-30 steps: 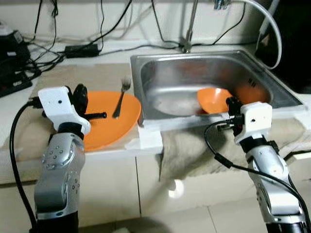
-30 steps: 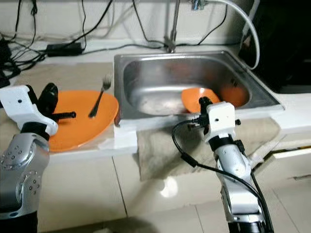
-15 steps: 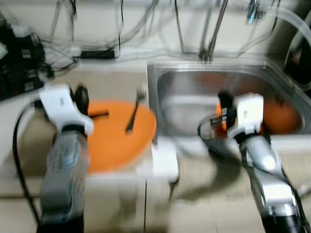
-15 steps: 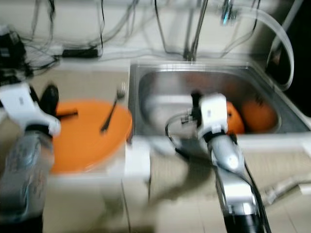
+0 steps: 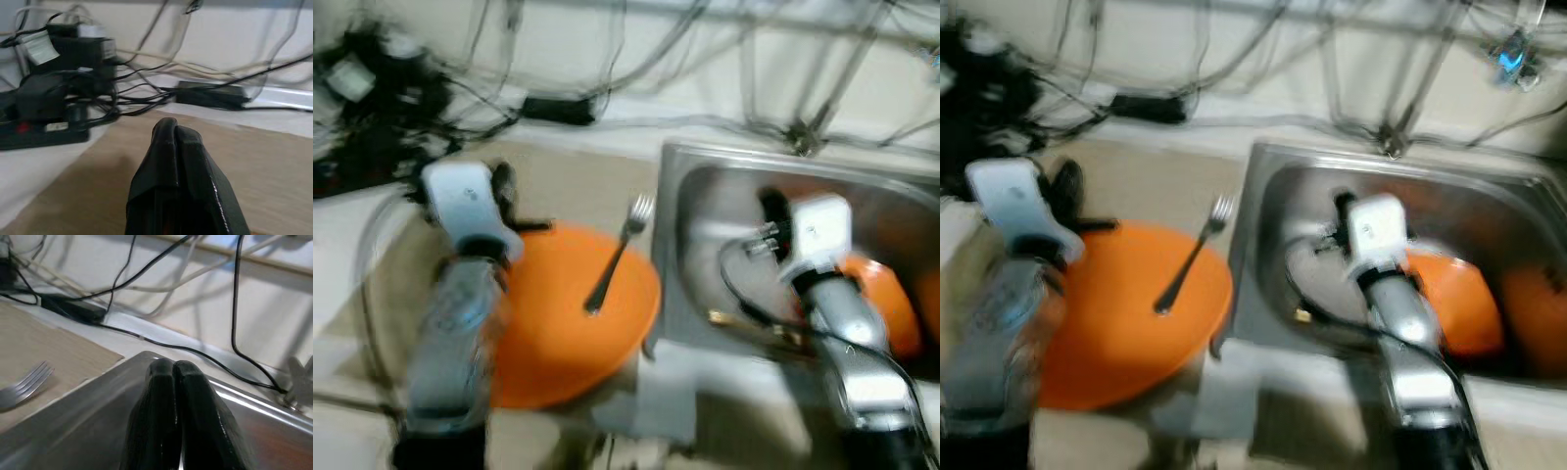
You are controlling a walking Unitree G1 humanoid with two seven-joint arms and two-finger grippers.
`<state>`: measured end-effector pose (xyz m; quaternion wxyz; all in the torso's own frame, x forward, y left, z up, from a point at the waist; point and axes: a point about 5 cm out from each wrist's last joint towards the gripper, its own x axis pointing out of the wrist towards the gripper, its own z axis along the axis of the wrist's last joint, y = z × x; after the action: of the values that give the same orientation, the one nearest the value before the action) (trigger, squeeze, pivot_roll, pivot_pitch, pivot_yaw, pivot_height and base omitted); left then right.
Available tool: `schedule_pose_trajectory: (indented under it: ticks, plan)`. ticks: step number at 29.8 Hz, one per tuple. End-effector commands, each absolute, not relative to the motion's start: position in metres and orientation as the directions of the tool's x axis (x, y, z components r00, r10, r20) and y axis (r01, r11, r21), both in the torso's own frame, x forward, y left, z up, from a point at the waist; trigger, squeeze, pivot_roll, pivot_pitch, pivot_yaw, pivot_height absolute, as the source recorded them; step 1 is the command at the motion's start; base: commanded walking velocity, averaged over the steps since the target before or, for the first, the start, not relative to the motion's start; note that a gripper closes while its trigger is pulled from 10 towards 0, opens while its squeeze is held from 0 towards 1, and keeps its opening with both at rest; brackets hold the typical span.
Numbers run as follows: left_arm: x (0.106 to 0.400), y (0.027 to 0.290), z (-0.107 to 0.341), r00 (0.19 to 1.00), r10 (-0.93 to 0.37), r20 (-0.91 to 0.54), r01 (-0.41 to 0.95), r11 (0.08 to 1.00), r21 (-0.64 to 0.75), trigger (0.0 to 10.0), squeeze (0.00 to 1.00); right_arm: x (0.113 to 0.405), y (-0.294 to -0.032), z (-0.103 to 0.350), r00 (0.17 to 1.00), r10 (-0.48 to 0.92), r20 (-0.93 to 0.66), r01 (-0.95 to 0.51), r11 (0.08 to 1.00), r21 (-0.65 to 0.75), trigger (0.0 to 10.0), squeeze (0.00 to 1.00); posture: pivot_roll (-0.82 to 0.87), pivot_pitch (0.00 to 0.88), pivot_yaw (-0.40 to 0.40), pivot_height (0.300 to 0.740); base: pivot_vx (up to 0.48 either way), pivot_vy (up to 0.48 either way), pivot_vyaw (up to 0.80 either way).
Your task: Kitchen organization
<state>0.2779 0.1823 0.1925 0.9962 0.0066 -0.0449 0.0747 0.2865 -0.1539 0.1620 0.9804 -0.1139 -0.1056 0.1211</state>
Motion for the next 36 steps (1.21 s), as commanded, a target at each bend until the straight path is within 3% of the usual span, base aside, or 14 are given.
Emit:
schedule_pose_trajectory:
  ticks: [1,8,15,26,32,36]
  plan:
    - [0.287,0.166,0.202,0.993,0.075,0.093,-0.077,0.997,0.012,10.0,0.00,0.282,-0.172,0.158,0.965,0.210,0.157,-0.165,0.952,-0.260,10.0,0.00,0.05,0.000,-0.010,0.740,0.000,0.000,0.00]
    - [0.309,0.163,0.209,0.995,-0.095,-0.036,0.098,0.989,0.108,10.0,0.00,0.282,-0.168,0.159,0.963,0.213,0.164,-0.169,0.954,-0.250,10.0,0.00,0.05,0.000,0.002,0.740,0.000,0.000,0.00]
    - [0.326,0.178,0.229,0.994,-0.102,-0.042,0.107,0.983,0.147,10.0,0.00,0.282,-0.165,0.158,0.964,0.212,0.164,-0.168,0.955,-0.246,10.0,0.00,0.05,0.000,0.021,0.740,0.000,0.000,0.00]
    - [0.321,0.171,0.228,0.996,-0.066,0.067,0.065,0.998,0.016,10.0,0.00,0.281,-0.168,0.159,0.967,0.193,0.167,-0.148,0.957,-0.249,10.0,0.00,0.05,0.004,0.022,0.740,0.000,0.000,0.00]
    - [0.317,0.168,0.209,0.996,-0.085,-0.028,0.086,0.995,0.052,10.0,0.00,0.285,-0.166,0.164,0.962,0.210,0.173,-0.163,0.954,-0.250,10.0,0.00,0.05,0.008,0.014,0.740,0.000,0.000,0.00]
    - [0.324,0.171,0.222,0.982,-0.170,-0.084,0.177,0.981,0.081,10.0,0.00,0.285,-0.163,0.162,0.961,0.222,0.165,-0.178,0.953,-0.244,10.0,0.00,0.06,0.005,0.019,0.740,0.000,0.000,0.00]
